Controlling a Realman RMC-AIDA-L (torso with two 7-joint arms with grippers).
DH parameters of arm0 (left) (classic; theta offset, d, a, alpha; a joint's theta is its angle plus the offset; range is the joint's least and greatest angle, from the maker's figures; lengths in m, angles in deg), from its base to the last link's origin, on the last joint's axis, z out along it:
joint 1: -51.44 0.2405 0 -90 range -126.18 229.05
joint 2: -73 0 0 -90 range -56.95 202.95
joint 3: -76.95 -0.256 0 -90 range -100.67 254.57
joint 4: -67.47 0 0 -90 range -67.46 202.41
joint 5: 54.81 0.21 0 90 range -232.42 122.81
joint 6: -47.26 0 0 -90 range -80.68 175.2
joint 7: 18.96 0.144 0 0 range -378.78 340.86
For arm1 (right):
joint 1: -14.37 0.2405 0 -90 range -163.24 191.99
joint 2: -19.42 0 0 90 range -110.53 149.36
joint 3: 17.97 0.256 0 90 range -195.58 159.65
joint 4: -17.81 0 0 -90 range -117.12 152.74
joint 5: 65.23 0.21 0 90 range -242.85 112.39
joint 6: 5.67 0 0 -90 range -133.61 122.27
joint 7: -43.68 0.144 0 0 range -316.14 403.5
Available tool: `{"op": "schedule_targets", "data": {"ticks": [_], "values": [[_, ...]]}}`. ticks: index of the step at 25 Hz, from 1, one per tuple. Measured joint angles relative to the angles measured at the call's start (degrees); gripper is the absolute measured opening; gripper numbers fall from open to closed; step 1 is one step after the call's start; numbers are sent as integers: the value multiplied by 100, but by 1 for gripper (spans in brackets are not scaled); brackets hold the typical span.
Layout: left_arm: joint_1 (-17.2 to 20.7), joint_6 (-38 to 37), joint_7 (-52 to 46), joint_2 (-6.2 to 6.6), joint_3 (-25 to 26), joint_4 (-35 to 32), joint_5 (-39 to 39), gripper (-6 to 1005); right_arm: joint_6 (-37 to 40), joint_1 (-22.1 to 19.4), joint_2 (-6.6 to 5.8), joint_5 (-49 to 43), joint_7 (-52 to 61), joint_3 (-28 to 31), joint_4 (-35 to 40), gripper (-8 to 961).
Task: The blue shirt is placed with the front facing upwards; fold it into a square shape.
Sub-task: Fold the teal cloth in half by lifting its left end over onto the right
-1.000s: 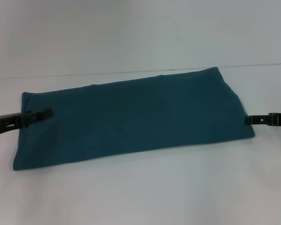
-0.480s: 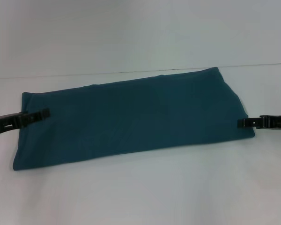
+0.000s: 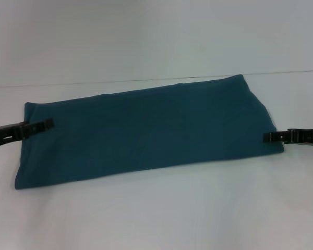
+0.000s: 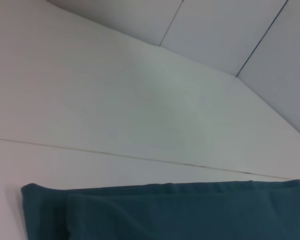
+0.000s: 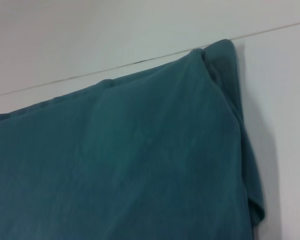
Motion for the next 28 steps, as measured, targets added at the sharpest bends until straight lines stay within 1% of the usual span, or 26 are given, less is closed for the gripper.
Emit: {"op": "schedule_targets", "data": {"ticks": [12, 14, 20, 26, 28], "values": [[-21, 8, 1, 0, 0, 0, 0, 833, -263, 31, 12, 16, -29, 0, -281, 735], [-25, 8, 1, 1, 0, 0, 0, 833, -298, 34, 28, 22, -35, 0, -296, 625], [-37, 55, 11, -2, 1, 1, 0, 832, -318, 53, 52, 13, -5, 0, -296, 568], [-37, 86, 25, -13, 0, 9, 0, 831, -318, 46, 53, 24, 7, 35, -272, 339], [-36, 116, 26, -13, 0, 9, 0, 832, -317, 38, 53, 24, 39, 42, -254, 302]]}}
